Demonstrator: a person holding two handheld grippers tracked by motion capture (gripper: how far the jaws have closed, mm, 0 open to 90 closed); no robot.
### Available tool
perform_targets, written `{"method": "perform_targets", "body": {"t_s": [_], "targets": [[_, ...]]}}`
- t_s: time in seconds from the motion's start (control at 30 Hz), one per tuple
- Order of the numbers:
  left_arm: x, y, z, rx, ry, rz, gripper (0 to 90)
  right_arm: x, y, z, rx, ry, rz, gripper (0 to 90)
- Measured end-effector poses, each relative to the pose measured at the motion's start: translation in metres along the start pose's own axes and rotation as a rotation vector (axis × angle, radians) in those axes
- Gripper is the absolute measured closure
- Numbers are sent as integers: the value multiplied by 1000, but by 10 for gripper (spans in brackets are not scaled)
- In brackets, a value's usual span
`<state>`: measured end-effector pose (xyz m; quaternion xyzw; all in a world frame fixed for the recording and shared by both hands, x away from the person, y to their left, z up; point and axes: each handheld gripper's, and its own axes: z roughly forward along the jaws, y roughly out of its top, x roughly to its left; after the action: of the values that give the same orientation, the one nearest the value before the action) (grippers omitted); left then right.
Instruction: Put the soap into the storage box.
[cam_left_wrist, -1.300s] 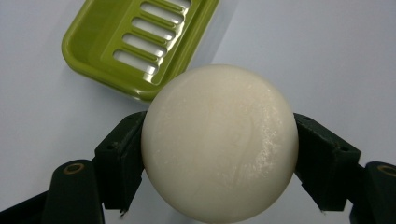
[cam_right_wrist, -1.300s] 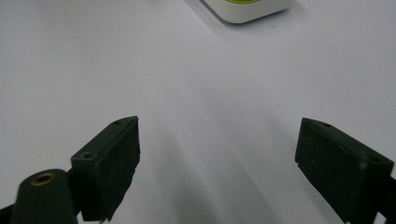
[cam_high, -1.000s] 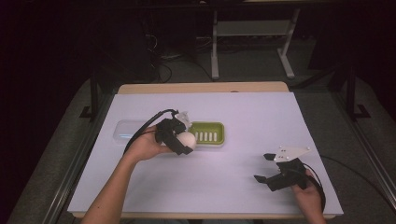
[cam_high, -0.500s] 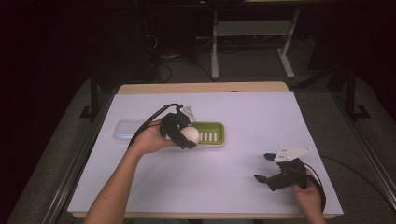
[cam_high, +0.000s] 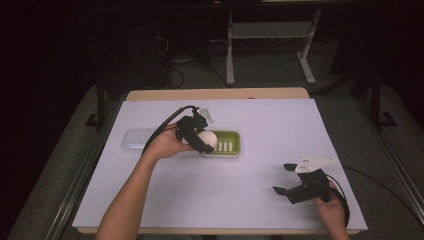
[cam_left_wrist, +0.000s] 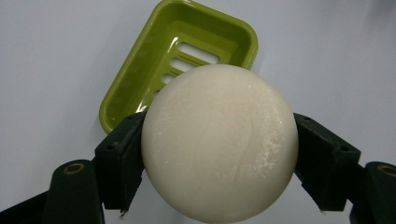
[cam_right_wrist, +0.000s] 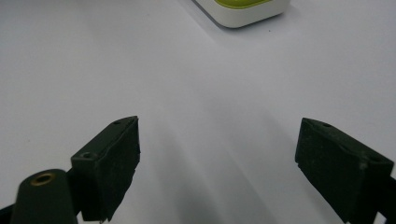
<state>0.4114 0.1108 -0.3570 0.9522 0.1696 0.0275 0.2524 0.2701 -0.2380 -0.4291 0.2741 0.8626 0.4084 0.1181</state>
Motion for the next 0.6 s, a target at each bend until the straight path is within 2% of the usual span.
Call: {"method": "perform_targets", "body": {"t_s": [0.47, 0.6], "targets": [[3, 20, 11, -12, -13, 25, 251, 0, 2, 0, -1, -3, -3, 132], [6, 23, 17, -13, -15, 15, 251, 0, 2, 1, 0, -3, -7, 132]]}}
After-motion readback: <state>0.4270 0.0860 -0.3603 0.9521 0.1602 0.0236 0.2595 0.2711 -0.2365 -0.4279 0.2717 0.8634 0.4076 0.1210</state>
